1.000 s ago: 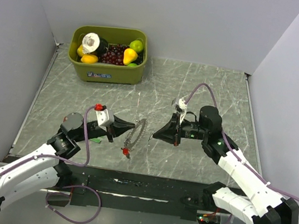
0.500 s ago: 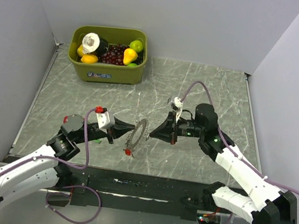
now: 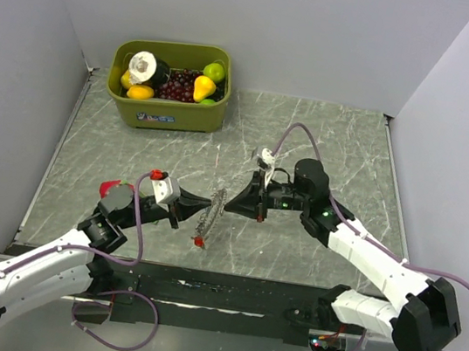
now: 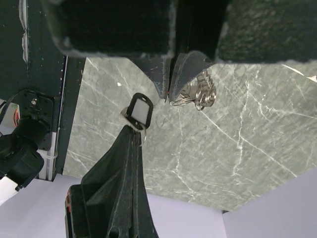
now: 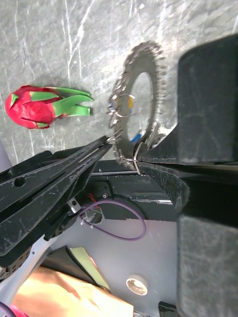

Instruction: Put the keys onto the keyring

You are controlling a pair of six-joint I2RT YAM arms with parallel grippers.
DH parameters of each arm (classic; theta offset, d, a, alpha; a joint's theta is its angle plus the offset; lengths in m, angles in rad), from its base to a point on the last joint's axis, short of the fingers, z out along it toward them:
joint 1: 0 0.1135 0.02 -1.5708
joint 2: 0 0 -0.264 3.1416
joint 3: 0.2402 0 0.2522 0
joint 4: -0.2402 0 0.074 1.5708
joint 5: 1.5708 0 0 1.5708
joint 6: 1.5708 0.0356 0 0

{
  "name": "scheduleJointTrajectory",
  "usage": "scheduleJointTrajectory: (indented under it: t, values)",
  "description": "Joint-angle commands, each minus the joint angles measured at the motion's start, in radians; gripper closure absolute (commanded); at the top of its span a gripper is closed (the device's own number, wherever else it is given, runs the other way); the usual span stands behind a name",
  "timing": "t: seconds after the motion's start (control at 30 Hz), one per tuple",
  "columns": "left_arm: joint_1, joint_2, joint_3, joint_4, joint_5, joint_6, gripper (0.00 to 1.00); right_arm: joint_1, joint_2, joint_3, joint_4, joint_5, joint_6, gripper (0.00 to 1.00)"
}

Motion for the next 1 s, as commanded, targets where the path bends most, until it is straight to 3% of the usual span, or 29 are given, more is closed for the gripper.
scheduleJointTrajectory:
  t: [0.0, 0.97]
  values:
    - [-0.003, 0.002, 0.006, 0.130, -0.012, -0.024, 0.99, 0.025, 0.027, 0.066, 0.081, 0.011, 0.002, 1.00]
    - [-0.003, -0.016, -0.010, 0.126, -0.003, -0.022, 0.99, 0.055, 0.119, 0.079, 0.094, 0.087, -0.001, 1.00]
